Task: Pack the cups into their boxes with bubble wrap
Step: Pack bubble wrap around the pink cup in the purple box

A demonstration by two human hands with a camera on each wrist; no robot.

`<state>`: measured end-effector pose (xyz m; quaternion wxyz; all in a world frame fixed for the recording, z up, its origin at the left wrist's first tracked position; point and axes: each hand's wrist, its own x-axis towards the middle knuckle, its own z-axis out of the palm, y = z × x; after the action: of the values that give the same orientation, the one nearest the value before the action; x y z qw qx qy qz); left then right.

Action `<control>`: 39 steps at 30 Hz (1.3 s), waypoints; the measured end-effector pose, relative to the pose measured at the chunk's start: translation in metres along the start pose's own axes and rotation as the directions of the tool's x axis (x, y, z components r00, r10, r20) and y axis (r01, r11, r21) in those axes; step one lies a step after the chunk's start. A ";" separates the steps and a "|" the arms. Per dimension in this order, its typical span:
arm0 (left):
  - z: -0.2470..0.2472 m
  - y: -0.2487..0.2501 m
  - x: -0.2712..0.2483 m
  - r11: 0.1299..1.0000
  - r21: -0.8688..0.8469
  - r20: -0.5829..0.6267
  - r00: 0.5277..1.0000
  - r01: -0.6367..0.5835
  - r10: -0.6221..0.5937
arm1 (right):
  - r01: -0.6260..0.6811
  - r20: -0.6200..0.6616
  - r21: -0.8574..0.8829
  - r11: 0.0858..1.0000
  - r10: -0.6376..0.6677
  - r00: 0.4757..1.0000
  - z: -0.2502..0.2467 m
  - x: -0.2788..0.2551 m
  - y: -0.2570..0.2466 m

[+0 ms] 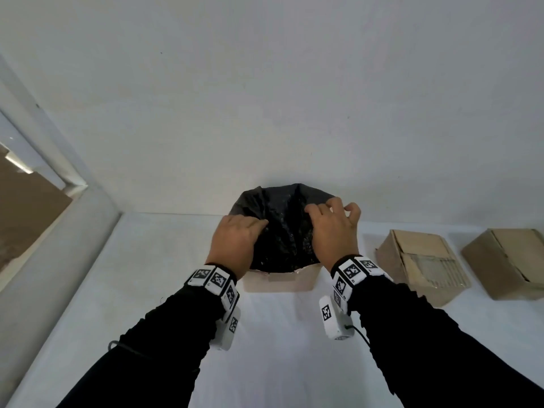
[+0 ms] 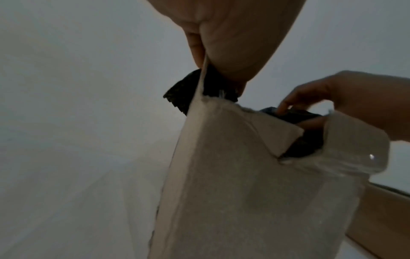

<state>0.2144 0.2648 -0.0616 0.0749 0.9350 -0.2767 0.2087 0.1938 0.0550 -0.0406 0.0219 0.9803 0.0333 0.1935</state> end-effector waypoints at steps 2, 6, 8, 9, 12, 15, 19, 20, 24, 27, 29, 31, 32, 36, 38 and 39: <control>-0.002 0.009 0.005 0.988 0.123 0.114 0.990 -0.092 0.078 | 0.117 0.038 -0.058 0.991 -0.115 0.993 -0.001 0.000 -0.003; -0.006 0.028 0.016 0.913 0.334 0.308 0.942 -0.236 0.131 | 0.305 0.221 -0.135 0.943 -0.271 0.937 0.002 0.002 -0.011; -0.007 0.039 0.018 0.882 0.379 0.486 0.872 -0.281 0.069 | 0.340 0.331 -0.117 0.933 -0.286 0.899 -0.003 0.006 -0.013; -0.007 0.043 0.018 0.885 0.375 0.537 0.843 -0.277 0.037 | 0.347 0.392 -0.108 0.931 -0.281 0.876 -0.006 0.008 -0.014; -0.009 0.043 0.015 0.877 0.409 0.544 0.839 -0.251 -0.014 | 0.342 0.439 -0.123 0.932 -0.258 0.861 -0.010 0.010 -0.014; -0.016 0.042 0.016 0.871 0.430 0.556 0.830 -0.237 -0.048 | 0.329 0.459 -0.133 0.935 -0.236 0.856 -0.010 0.011 -0.017; -0.022 0.039 0.016 0.883 0.412 0.640 0.761 -0.226 -0.104 | 0.349 0.449 -0.184 0.919 -0.237 0.861 -0.007 0.008 -0.018; -0.020 0.035 0.014 0.883 0.414 0.638 0.762 -0.219 -0.110 | 0.365 0.433 -0.204 0.908 -0.251 0.866 -0.007 0.007 -0.016; -0.020 0.019 0.005 0.918 0.361 0.529 0.847 -0.165 -0.056 | 0.385 0.410 -0.211 0.899 -0.276 0.870 -0.005 0.004 -0.008; -0.016 0.005 -0.007 0.951 0.279 0.458 0.889 -0.133 -0.010 | 0.397 0.391 -0.216 0.892 -0.293 0.873 -0.002 0.003 -0.008; -0.009 -0.004 -0.016 0.966 0.227 0.392 0.920 -0.121 0.023 | 0.385 0.320 -0.237 0.892 -0.302 0.898 -0.002 -0.001 -0.008; -0.003 -0.007 -0.020 0.976 0.188 0.311 0.949 -0.113 0.050 | 0.380 0.278 -0.238 0.894 -0.312 0.908 0.001 -0.009 -0.006; -0.001 -0.006 -0.020 0.976 0.184 0.296 0.953 -0.118 0.060 | 0.383 0.274 -0.243 0.891 -0.316 0.908 0.000 -0.011 -0.006; -0.012 0.008 -0.012 0.958 0.265 0.440 0.898 -0.114 -0.014 | 0.359 0.248 -0.242 0.901 -0.300 0.921 -0.004 -0.012 -0.011; -0.015 0.011 -0.008 0.944 0.300 0.539 0.841 -0.136 -0.050 | 0.355 0.286 -0.220 0.909 -0.288 0.914 -0.001 -0.011 -0.008; -0.018 0.012 -0.007 0.941 0.300 0.562 0.826 -0.158 -0.040 | 0.357 0.351 -0.187 0.915 -0.277 0.894 0.001 -0.010 -0.006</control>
<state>0.1965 0.2627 -0.0482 -0.1753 0.9445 -0.2764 -0.0287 0.1844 0.0605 -0.0460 0.1801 0.9691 0.1658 0.0297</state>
